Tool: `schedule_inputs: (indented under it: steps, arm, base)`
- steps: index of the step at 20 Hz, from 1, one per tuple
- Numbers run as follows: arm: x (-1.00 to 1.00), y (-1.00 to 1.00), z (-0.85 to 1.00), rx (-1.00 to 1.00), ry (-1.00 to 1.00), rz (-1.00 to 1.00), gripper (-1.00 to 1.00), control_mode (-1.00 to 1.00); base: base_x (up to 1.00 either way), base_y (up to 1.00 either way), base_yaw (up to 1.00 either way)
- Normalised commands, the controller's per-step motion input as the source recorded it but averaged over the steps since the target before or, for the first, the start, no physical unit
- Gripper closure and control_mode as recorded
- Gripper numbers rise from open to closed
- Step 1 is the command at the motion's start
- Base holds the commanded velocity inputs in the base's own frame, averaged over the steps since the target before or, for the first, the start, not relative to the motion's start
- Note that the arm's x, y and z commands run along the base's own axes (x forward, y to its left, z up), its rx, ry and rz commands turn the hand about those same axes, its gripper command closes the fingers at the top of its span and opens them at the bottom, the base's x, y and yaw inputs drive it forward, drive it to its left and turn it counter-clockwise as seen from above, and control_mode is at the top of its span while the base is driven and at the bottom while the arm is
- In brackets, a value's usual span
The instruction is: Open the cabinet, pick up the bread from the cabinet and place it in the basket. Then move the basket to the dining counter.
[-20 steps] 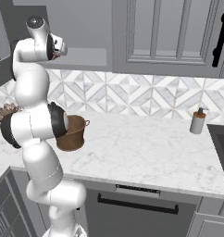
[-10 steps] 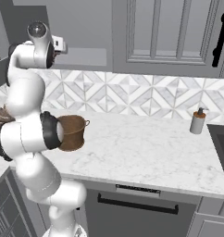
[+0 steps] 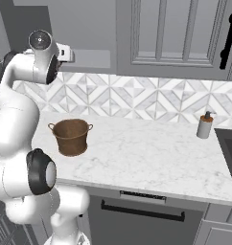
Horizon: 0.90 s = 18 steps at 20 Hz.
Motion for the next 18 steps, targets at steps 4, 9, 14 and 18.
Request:
schedule_inputs:
  steps: [4,9,14,18]
  arm:
    - [-0.99,-0.52,0.16,-0.02,0.20,0.00,1.00,-1.00]
    - [-1.00,-0.45,-0.06,-0.08,0.10,0.00,1.00,-1.00]
    - [-0.88,-0.05,-0.84,-0.12,0.08,0.00,1.00,-1.00]
    - [-0.24,-0.08,-0.97,-0.08,0.12,0.00,1.00,-1.00]
  base:
    - [0.00,0.00,0.00]
    - [0.00,0.00,0.00]
    - [0.00,0.00,0.00]
    - [0.00,0.00,0.00]
